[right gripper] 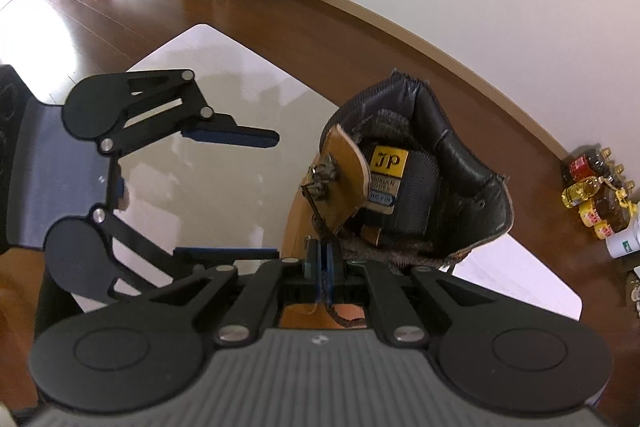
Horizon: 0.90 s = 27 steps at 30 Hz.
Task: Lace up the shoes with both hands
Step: 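Work the lace through the eyelets with the right gripper while left gripper steadies the boot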
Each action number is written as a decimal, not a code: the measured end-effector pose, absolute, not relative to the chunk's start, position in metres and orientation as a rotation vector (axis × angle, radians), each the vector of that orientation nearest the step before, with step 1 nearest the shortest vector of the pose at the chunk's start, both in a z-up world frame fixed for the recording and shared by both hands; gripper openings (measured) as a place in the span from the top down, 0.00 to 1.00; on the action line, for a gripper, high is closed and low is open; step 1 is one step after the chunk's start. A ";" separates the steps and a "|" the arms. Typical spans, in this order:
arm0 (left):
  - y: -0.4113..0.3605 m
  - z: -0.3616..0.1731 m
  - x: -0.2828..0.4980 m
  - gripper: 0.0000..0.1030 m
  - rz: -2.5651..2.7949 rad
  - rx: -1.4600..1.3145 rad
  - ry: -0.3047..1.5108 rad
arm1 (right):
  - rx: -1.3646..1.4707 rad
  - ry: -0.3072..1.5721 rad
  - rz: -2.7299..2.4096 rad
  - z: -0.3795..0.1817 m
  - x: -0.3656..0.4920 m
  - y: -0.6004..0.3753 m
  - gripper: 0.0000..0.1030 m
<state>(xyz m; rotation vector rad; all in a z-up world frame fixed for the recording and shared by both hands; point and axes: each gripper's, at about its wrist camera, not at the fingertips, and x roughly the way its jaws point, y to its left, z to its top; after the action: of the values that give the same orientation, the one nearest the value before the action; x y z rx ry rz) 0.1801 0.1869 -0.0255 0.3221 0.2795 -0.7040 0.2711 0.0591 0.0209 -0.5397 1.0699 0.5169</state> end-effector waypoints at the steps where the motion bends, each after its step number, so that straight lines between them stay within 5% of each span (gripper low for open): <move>1: 0.185 -0.028 0.182 0.30 -0.698 0.327 0.303 | -0.536 1.069 0.521 0.021 0.271 0.058 0.96; 23: 0.179 -0.046 0.186 0.25 -0.651 0.365 0.407 | -0.525 1.050 0.541 0.028 0.267 0.047 0.96; 27: 0.183 -0.042 0.187 0.36 -0.658 0.338 0.390 | -0.537 1.051 0.528 0.029 0.266 0.050 0.96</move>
<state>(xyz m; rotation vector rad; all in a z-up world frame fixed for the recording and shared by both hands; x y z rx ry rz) 0.1869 0.1835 -0.0420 0.3377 0.3902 -0.6585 0.2655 0.0500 0.0286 -0.5370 1.0509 0.5282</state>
